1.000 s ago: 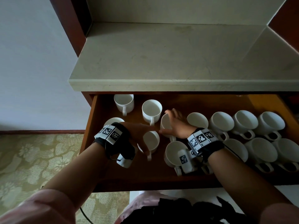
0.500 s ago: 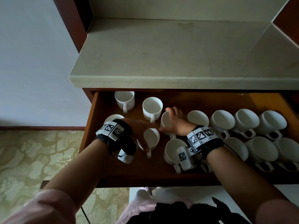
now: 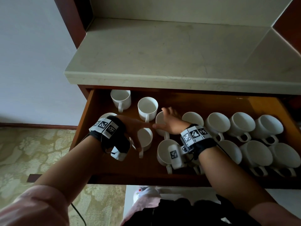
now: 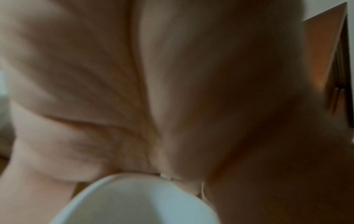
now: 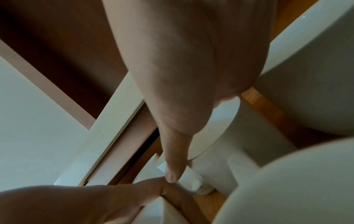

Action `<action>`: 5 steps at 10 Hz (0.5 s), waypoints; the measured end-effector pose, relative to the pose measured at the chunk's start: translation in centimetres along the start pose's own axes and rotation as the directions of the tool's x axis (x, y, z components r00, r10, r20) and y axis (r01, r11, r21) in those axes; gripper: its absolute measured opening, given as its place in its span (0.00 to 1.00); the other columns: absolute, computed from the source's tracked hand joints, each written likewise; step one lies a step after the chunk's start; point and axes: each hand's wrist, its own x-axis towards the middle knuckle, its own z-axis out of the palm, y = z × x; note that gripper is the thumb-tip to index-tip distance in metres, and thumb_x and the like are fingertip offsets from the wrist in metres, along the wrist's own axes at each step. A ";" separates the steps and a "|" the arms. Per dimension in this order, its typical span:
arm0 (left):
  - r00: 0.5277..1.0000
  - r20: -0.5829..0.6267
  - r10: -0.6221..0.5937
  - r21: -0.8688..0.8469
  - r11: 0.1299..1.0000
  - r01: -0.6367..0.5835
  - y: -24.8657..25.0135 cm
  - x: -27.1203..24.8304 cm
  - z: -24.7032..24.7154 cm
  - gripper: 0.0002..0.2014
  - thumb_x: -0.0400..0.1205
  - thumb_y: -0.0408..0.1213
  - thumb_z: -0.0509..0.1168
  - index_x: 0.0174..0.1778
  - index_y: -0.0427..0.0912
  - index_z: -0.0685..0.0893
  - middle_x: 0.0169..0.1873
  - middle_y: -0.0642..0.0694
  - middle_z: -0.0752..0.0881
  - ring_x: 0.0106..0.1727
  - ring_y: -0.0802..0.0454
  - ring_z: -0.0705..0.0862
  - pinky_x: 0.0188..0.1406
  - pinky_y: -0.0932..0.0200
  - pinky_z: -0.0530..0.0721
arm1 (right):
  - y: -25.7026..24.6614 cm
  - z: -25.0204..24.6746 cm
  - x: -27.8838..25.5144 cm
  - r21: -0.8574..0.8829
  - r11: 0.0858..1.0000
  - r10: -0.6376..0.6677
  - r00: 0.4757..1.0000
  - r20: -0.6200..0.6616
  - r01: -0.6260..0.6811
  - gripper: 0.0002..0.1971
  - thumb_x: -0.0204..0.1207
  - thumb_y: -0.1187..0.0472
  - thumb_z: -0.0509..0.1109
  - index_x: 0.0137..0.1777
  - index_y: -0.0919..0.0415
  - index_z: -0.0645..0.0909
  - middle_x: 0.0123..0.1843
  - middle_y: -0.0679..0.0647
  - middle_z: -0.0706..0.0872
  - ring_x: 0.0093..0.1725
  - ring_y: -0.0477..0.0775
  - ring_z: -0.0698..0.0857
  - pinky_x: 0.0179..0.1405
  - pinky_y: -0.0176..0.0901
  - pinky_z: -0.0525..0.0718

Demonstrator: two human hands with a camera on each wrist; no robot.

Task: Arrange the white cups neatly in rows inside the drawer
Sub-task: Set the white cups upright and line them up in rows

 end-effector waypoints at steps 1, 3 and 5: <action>1.000 -0.010 -0.017 0.127 0.992 0.019 1.3 -1.4 -0.3 0.37 0.60 0.51 0.83 0.64 0.59 0.74 0.54 0.57 0.82 0.50 0.58 0.80 0.48 0.63 0.81 | -0.2 -0.3 -0.2 -0.012 1.000 0.009 1.000 0.018 -0.009 0.49 0.75 0.37 0.66 0.84 0.61 0.44 0.84 0.62 0.44 0.83 0.64 0.44 0.80 0.57 0.51; 0.998 0.035 0.042 0.080 0.996 -0.045 -0.1 -0.4 -0.2 0.36 0.70 0.42 0.79 0.73 0.51 0.72 0.63 0.51 0.82 0.59 0.51 0.83 0.36 0.69 0.80 | -0.5 -0.8 -0.1 -0.034 0.999 0.024 0.999 0.046 -0.022 0.48 0.74 0.37 0.67 0.83 0.60 0.46 0.84 0.62 0.48 0.83 0.64 0.48 0.78 0.57 0.56; 0.989 0.002 0.149 0.071 0.986 -0.149 -0.6 -1.3 -0.4 0.48 0.58 0.53 0.84 0.73 0.65 0.66 0.62 0.62 0.78 0.64 0.58 0.77 0.58 0.56 0.81 | -0.8 -1.0 -0.1 -0.022 0.999 0.052 0.996 0.073 -0.050 0.49 0.74 0.38 0.67 0.84 0.59 0.44 0.85 0.61 0.44 0.84 0.62 0.44 0.80 0.57 0.53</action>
